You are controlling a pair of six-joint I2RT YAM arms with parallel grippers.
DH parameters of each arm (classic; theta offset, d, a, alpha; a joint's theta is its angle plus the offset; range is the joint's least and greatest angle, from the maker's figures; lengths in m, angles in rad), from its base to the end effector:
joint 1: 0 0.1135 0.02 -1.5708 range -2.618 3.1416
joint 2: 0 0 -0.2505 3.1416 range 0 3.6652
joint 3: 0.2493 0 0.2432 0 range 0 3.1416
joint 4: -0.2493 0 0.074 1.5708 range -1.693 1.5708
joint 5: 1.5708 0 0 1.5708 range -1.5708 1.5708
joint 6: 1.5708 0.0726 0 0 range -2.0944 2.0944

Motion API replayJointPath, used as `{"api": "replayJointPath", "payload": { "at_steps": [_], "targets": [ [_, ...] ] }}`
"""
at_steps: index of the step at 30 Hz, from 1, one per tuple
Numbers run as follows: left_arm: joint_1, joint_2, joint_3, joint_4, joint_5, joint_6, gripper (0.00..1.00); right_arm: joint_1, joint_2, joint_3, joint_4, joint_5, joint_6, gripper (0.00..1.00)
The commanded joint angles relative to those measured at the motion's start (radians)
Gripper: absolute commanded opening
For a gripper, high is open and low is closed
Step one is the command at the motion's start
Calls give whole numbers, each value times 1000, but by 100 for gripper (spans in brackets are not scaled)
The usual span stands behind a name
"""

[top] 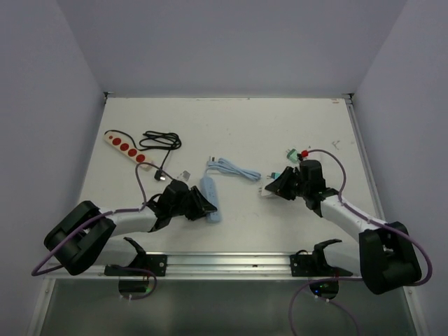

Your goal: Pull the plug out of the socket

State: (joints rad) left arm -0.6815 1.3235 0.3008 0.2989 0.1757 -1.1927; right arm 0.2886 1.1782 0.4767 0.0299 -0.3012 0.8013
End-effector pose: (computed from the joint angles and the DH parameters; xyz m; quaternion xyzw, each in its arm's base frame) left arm 0.1797 -0.1621 0.0901 -0.1947 0.8878 -0.3773 0.1779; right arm 0.2384 0.0933 0.1495 0.1627 0.8779 0.3383 0.2974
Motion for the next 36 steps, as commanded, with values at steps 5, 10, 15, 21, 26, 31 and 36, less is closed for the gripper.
{"api": "replayJointPath", "payload": {
  "at_steps": [5,10,15,21,26,31,36],
  "targets": [
    [111,37,-9,-150,-50,50,5,-72,-23,-119,33,-59,-50,0],
    [174,83,69,-165,-42,100,14,-108,-8,-139,39,-42,-54,5],
    [194,174,176,-173,-28,142,20,-121,-26,-135,-5,-32,-68,50],
    [252,278,251,-147,-25,151,24,-124,-132,-86,-151,26,-128,73],
    [353,382,357,-152,-15,182,26,-124,-251,-47,-271,59,-152,75],
    [405,468,448,-176,31,205,43,-124,-345,8,-384,77,-174,80],
    [418,451,449,-187,39,205,69,-124,-443,88,-484,94,-197,85]
  ]
}}
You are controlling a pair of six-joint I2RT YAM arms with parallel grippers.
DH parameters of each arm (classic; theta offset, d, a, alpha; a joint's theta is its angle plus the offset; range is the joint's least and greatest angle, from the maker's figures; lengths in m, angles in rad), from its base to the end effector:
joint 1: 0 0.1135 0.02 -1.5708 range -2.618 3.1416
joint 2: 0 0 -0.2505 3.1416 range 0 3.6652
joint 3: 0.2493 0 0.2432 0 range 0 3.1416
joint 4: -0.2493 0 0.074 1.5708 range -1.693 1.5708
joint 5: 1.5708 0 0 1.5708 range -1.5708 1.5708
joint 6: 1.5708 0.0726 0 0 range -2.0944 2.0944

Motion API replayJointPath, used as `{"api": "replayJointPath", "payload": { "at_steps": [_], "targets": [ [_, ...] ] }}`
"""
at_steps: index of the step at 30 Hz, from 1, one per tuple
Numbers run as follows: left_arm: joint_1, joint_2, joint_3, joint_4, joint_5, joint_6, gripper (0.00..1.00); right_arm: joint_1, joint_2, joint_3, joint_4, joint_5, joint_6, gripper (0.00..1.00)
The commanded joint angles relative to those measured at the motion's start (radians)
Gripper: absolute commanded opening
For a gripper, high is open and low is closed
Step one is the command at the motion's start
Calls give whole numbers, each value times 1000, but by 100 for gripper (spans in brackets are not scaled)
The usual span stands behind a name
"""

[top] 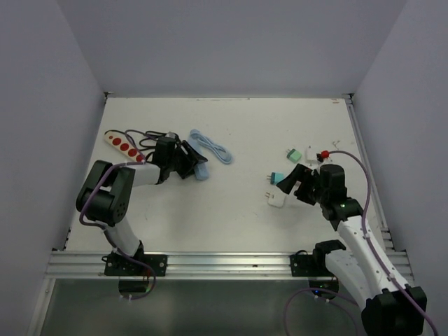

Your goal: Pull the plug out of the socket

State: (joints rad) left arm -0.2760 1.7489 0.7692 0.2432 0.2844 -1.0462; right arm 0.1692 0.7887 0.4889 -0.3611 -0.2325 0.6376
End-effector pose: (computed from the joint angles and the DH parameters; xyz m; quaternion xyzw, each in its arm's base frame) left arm 0.3331 -0.1155 0.1013 -0.2868 0.8603 -0.3485 0.2370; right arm 0.1949 0.0503 0.1901 0.1575 0.8797 0.2672 0.3605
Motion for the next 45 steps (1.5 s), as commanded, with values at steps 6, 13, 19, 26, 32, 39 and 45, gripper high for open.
{"api": "replayJointPath", "payload": {
  "at_steps": [6,13,19,26,32,39,45],
  "targets": [
    [24,-55,-64,-169,-94,64,86,-5,-115,210,-212,38,-50,88],
    [41,-259,-162,-237,-132,94,88,-5,-160,353,-332,108,-104,94],
    [41,-556,-128,-462,-191,173,91,-5,-190,503,-462,248,-199,99],
    [41,-873,160,-826,-408,377,99,0,-224,732,-602,458,-334,99],
    [41,-988,497,-1102,-540,489,100,23,-246,875,-651,547,-346,99],
    [41,-1063,853,-1216,-623,545,100,56,-312,1002,-654,625,-375,99],
    [40,-1114,993,-1236,-760,604,100,84,-407,1030,-570,729,-438,99]
  ]
}}
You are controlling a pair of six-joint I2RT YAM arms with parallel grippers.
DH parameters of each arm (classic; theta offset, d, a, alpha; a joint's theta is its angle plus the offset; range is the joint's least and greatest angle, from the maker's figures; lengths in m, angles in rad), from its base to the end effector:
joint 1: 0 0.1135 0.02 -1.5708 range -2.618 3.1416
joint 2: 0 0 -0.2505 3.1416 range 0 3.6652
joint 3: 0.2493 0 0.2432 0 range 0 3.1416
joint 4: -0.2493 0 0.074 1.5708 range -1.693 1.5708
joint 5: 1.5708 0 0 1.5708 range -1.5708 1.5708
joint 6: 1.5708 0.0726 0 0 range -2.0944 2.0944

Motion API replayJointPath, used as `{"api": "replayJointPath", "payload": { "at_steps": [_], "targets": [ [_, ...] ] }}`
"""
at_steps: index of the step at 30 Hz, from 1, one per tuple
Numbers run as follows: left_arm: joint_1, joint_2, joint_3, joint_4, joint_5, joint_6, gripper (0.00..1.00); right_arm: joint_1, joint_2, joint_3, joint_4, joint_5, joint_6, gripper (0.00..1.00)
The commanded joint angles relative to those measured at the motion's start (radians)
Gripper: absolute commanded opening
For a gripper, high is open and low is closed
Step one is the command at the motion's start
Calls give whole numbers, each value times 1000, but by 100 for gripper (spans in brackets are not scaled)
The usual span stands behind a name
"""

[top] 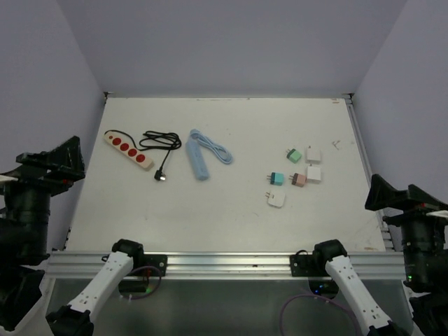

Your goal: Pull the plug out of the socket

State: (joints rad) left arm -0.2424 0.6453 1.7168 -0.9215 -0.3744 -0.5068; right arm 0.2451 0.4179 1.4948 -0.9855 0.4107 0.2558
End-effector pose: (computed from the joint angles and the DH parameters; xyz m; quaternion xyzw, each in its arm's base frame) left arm 0.0258 0.0210 0.5210 -0.2243 0.6166 -0.1596 0.7376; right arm -0.0027 -0.0306 0.4640 0.1542 0.6591 0.0461 0.7347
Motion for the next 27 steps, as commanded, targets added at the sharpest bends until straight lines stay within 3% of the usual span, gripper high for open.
{"api": "replayJointPath", "payload": {
  "at_steps": [1,8,27],
  "targets": [
    [5,-15,55,-73,-127,62,100,11,-50,21,70,91,-73,99],
    [-3,-75,58,-25,-185,47,99,14,-106,-4,139,102,-128,99],
    [-43,-279,-154,205,-359,91,99,39,-137,-110,257,137,-190,99]
  ]
}}
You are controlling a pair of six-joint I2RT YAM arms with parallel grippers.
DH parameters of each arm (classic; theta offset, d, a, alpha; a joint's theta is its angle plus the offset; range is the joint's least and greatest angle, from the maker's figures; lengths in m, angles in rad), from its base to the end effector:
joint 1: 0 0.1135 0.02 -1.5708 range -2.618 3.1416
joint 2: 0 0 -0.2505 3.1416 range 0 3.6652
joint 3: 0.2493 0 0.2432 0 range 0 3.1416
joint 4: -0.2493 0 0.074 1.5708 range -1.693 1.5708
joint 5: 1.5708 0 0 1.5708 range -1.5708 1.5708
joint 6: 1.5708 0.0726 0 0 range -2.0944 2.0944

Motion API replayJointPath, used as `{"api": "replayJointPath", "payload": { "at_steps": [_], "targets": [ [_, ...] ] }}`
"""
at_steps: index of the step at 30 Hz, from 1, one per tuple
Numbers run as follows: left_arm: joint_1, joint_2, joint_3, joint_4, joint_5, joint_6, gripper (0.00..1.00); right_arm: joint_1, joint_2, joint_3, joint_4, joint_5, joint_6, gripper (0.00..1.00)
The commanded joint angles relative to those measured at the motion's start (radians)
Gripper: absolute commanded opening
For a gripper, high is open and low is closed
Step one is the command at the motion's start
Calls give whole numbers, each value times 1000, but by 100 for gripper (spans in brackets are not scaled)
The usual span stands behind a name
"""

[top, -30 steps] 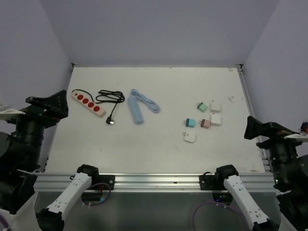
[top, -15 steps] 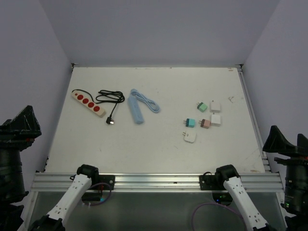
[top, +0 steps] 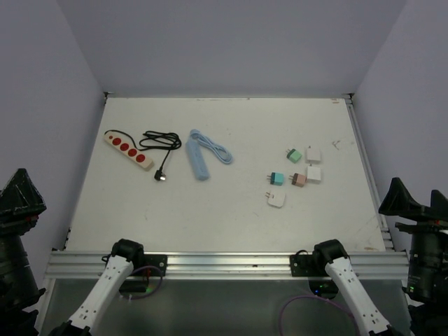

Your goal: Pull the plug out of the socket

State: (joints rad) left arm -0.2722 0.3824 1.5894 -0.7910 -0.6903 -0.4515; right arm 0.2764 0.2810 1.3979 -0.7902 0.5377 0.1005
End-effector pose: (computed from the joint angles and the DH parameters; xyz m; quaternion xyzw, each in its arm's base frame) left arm -0.0509 0.0622 0.5011 -0.3283 0.4862 -0.1064 0.8028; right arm -0.0304 -0.0473 0.4649 0.1657 0.5786 -0.0053 0.7986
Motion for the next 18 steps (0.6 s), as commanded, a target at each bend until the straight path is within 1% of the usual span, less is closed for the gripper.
{"api": "replayJointPath", "payload": {
  "at_steps": [1,11,18],
  "targets": [
    [-13,-20,-32,82,-52,37,100,9,-2,-14,66,8,-39,99],
    [-30,-65,-89,122,-74,42,100,9,3,-28,83,-19,-42,99],
    [-36,-65,-95,128,-72,36,99,9,-2,-46,101,-30,-54,99]
  ]
}}
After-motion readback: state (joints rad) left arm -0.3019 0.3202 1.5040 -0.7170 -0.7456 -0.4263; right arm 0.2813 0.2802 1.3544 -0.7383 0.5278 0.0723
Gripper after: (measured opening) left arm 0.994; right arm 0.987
